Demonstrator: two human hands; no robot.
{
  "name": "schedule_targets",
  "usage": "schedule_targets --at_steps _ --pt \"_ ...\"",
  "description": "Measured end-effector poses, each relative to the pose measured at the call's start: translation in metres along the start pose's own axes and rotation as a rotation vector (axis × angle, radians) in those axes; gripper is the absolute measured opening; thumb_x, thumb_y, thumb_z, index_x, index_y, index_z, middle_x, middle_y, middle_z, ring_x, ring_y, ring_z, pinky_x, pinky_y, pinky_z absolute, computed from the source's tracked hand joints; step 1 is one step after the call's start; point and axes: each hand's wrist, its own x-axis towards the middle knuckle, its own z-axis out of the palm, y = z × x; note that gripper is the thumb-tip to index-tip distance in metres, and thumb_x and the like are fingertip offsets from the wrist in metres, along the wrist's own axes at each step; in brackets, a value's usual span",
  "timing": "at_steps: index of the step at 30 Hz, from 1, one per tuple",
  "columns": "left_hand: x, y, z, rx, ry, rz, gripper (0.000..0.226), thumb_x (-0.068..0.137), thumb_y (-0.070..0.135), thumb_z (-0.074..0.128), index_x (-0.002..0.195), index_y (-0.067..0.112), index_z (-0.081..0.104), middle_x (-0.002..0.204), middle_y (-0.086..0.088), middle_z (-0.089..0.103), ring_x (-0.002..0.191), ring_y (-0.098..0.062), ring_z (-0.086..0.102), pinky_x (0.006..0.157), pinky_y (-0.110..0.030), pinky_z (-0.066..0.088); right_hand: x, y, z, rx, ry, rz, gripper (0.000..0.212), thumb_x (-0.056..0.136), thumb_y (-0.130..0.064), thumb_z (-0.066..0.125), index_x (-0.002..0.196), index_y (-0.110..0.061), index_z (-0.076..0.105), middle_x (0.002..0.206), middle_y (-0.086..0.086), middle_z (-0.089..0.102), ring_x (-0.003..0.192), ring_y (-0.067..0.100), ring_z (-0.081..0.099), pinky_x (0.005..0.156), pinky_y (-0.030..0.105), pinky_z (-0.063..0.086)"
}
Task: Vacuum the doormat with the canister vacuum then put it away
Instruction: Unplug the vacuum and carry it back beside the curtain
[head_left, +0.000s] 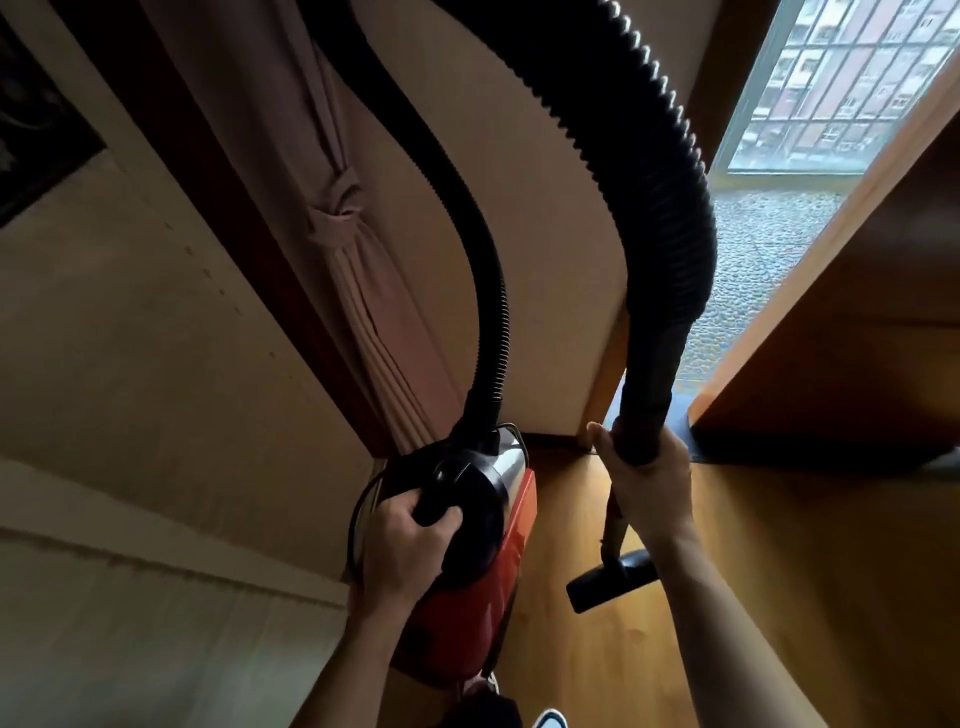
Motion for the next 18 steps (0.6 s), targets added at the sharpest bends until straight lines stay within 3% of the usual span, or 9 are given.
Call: schedule_targets --at_steps 4,7,11,18 --pt "0.02 -0.003 -0.005 0.013 -0.024 0.021 0.028 0.081 0.015 0.072 0.056 0.025 0.066 0.048 0.008 0.061 0.046 -0.011 0.057 0.05 -0.028 0.042 0.01 0.001 0.019 -0.022 0.064 -0.021 0.024 0.086 -0.012 0.077 0.076 -0.014 0.055 0.064 0.003 0.057 0.065 0.021 0.054 0.054 0.009 0.041" --pt "0.031 -0.007 -0.005 0.064 -0.055 0.071 0.02 0.081 0.016 0.072 0.062 0.021 0.07 0.058 0.007 0.067 0.057 -0.009 0.063 0.055 -0.033 0.05 0.019 0.006 0.034 -0.032 0.081 -0.017 0.02 0.086 -0.012 0.077 0.082 -0.014 0.058 0.066 -0.003 0.058 0.065 0.021 0.055 0.056 0.006 0.041" --pt "0.043 -0.018 0.0 0.06 -0.066 0.031 0.017 0.074 0.031 0.067 0.061 0.02 0.068 0.058 0.004 0.067 0.056 -0.012 0.063 0.057 -0.04 0.054 0.031 0.026 0.048 -0.067 0.043 0.001 0.018 0.088 -0.015 0.076 0.092 -0.009 0.059 0.073 -0.004 0.059 0.066 0.016 0.058 0.059 0.006 0.043" --pt "0.061 -0.032 0.032 0.091 0.012 -0.084 0.027 0.08 0.017 0.072 0.055 0.02 0.063 0.046 0.008 0.059 0.043 -0.008 0.056 0.046 -0.029 0.044 0.061 0.059 0.062 -0.055 -0.094 -0.004 0.022 0.09 -0.003 0.069 0.106 0.001 0.055 0.085 0.009 0.058 0.072 0.016 0.056 0.06 0.004 0.042"
